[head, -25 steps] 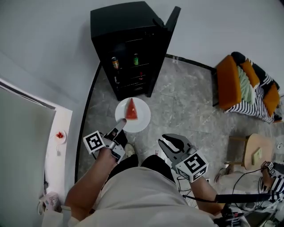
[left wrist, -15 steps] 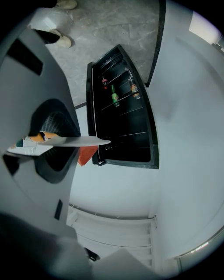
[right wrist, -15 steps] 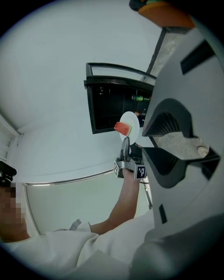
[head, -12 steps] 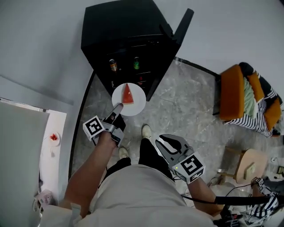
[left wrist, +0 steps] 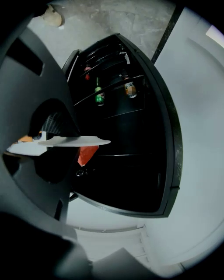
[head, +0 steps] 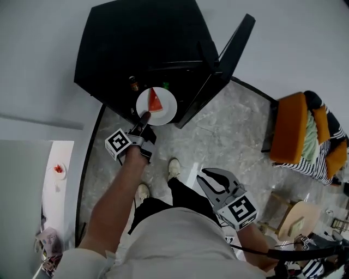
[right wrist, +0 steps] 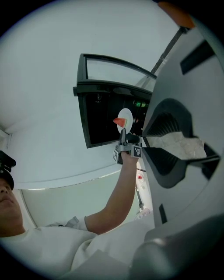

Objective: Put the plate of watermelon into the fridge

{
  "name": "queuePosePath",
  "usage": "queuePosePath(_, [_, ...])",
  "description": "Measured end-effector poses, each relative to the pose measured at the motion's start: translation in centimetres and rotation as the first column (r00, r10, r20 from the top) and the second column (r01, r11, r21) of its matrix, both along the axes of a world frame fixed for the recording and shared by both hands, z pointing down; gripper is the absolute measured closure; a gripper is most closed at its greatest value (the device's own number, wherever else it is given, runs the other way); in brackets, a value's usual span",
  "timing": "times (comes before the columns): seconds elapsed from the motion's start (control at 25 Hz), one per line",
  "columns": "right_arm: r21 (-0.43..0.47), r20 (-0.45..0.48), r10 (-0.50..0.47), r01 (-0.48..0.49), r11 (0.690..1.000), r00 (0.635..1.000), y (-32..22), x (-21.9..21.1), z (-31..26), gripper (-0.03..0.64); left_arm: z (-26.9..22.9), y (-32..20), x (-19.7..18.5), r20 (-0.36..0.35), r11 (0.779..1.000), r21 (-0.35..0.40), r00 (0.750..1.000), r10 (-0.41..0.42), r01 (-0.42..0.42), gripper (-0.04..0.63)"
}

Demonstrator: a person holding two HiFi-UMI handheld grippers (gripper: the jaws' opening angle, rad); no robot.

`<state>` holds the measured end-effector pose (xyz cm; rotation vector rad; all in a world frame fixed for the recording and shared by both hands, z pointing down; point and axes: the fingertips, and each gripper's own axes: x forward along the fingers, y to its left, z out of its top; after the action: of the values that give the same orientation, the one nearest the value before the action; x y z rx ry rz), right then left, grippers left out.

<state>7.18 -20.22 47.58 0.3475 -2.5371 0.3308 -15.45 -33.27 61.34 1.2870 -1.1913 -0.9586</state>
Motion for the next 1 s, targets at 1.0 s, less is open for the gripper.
queuePosePath(1.0, [-0.111,-0.097,0.034,-0.045,0.993,0.995,-5.7,4.2,3.4,0.531,9.8,-14.4,-4.6,0.078,0.986,-0.121,0.991,-0.106,0.115,0.551])
